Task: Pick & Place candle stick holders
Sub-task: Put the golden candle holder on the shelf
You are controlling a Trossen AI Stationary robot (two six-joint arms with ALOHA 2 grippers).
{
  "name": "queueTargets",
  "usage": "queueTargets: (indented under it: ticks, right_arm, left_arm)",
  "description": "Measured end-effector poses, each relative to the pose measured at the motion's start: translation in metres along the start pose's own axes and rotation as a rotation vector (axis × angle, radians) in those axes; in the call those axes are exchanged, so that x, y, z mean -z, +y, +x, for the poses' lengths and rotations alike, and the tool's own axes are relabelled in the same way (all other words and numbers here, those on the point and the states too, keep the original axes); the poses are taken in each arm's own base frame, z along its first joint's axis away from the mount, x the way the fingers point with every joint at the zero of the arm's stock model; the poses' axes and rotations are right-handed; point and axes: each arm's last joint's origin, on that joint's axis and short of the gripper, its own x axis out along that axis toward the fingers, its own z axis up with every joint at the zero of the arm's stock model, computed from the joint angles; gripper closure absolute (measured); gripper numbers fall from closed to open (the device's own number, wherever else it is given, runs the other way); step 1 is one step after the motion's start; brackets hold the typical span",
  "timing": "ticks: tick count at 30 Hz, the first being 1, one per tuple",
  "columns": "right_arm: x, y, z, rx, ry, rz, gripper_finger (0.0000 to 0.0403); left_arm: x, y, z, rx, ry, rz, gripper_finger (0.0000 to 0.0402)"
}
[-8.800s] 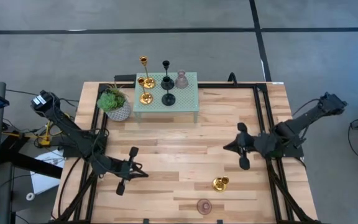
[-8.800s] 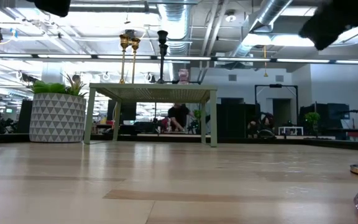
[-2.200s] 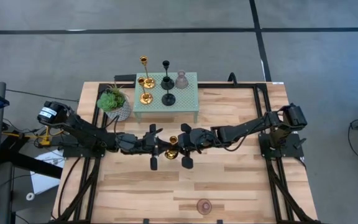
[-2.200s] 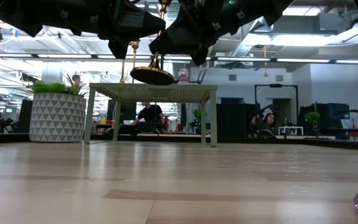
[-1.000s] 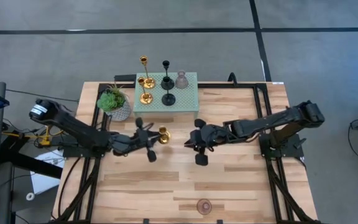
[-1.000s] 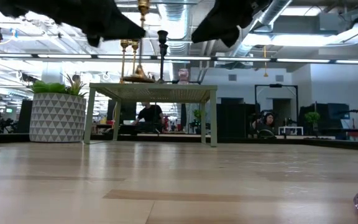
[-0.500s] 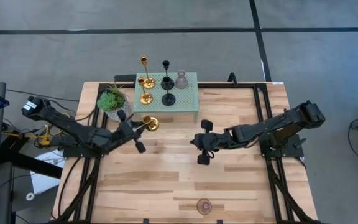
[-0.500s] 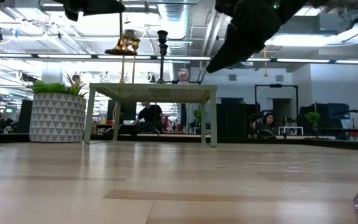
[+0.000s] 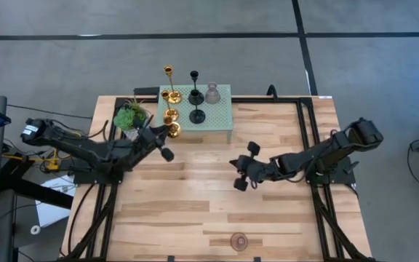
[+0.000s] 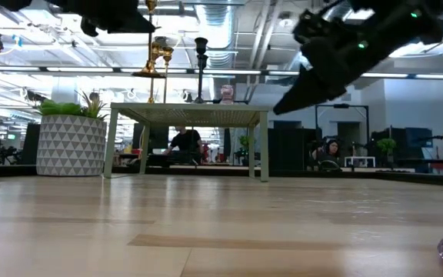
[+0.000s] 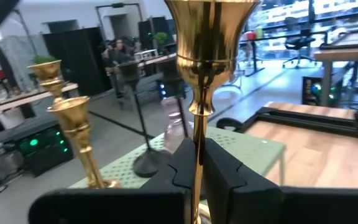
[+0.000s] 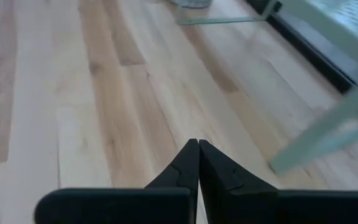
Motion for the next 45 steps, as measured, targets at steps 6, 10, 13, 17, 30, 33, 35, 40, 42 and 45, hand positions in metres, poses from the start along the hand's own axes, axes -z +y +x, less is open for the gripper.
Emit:
queueTargets:
  ticks: [6, 10, 13, 17, 30, 33, 35, 40, 42, 45]
  right_arm:
    - [0.012, -0.007, -0.033, 0.129, -0.101, 0.048, 0.0403]
    - [0.019, -0.012, -0.055, 0.182, -0.175, 0.071, 0.0403]
    - [0.026, -0.014, -0.068, 0.188, -0.207, 0.075, 0.0403]
    - [0.039, -0.014, -0.077, 0.2, -0.238, 0.102, 0.0403]
    - [0.047, -0.01, -0.083, 0.217, -0.256, 0.093, 0.0403]
    - [0.047, -0.011, -0.082, 0.224, -0.254, 0.095, 0.0403]
    - [0.047, -0.012, -0.081, 0.23, -0.253, 0.098, 0.0403]
    - [0.046, -0.014, -0.079, 0.242, -0.251, 0.104, 0.0403]
    - [0.046, -0.014, -0.079, 0.242, -0.251, 0.104, 0.0403]
    - [0.046, -0.014, -0.079, 0.241, -0.251, 0.104, 0.0403]
  left_arm:
    - [0.003, 0.006, 0.011, 0.011, -0.004, -0.052, 0.0391]
    - [0.01, 0.012, 0.023, 0.043, 0.021, -0.101, 0.0391]
    - [0.016, 0.017, 0.033, 0.035, 0.044, -0.122, 0.0391]
    - [0.023, 0.023, 0.049, 0.06, 0.069, -0.176, 0.0391]
    - [0.034, 0.035, 0.073, 0.059, 0.095, -0.234, 0.0391]
    - [0.034, 0.036, 0.072, 0.057, 0.093, -0.226, 0.0391]
    - [0.034, 0.036, 0.072, 0.056, 0.093, -0.206, 0.0391]
    - [0.034, 0.036, 0.072, 0.048, 0.092, -0.173, 0.0391]
    - [0.035, 0.036, 0.072, 0.033, 0.093, -0.166, 0.0391]
    - [0.035, 0.037, 0.072, 0.029, 0.093, -0.149, 0.0391]
